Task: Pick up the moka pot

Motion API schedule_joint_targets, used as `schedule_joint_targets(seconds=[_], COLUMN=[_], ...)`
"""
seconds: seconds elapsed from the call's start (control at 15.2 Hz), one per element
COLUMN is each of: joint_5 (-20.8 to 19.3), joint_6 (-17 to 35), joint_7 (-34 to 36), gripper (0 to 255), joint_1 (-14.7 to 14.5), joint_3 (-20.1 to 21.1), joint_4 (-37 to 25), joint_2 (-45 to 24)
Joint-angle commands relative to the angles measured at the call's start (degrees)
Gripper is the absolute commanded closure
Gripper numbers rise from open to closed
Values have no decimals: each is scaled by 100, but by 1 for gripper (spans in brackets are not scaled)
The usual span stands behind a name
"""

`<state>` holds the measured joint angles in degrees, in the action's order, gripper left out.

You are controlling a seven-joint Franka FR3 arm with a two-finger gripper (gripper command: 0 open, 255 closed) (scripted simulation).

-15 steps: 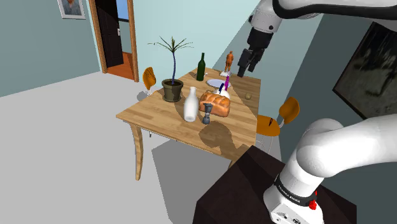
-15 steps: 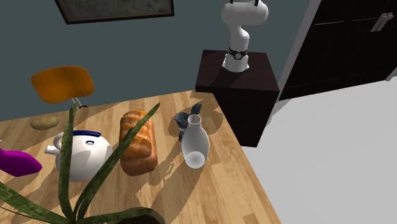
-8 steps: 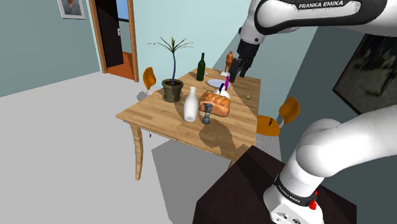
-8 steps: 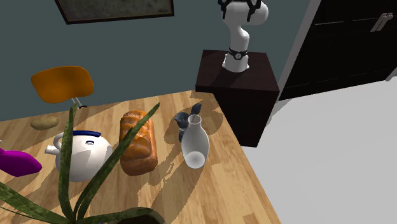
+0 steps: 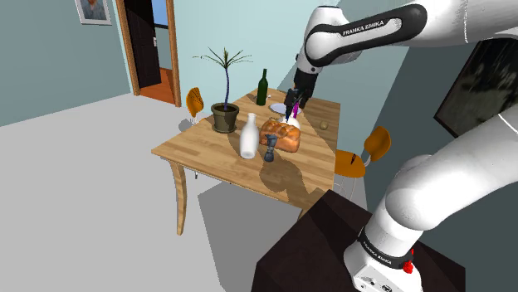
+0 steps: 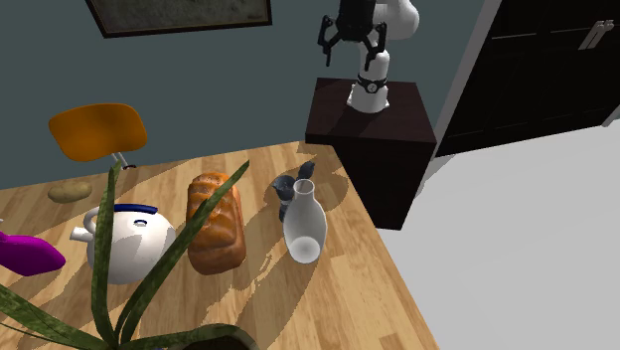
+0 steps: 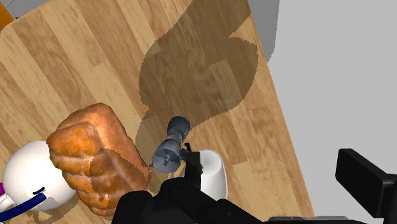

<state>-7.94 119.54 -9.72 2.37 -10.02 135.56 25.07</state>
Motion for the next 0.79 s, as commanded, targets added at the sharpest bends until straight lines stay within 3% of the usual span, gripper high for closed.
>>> schedule_joint_targets(seconds=[0.0,0.73], joint_5=[9,545], joint_6=[320,1521], joint_7=[-82,-681], gripper=[0,0], joint_1=[16,109], joint_3=[-108,-517], joint_4=[-93,-1291], joint_2=[-402,-2831])
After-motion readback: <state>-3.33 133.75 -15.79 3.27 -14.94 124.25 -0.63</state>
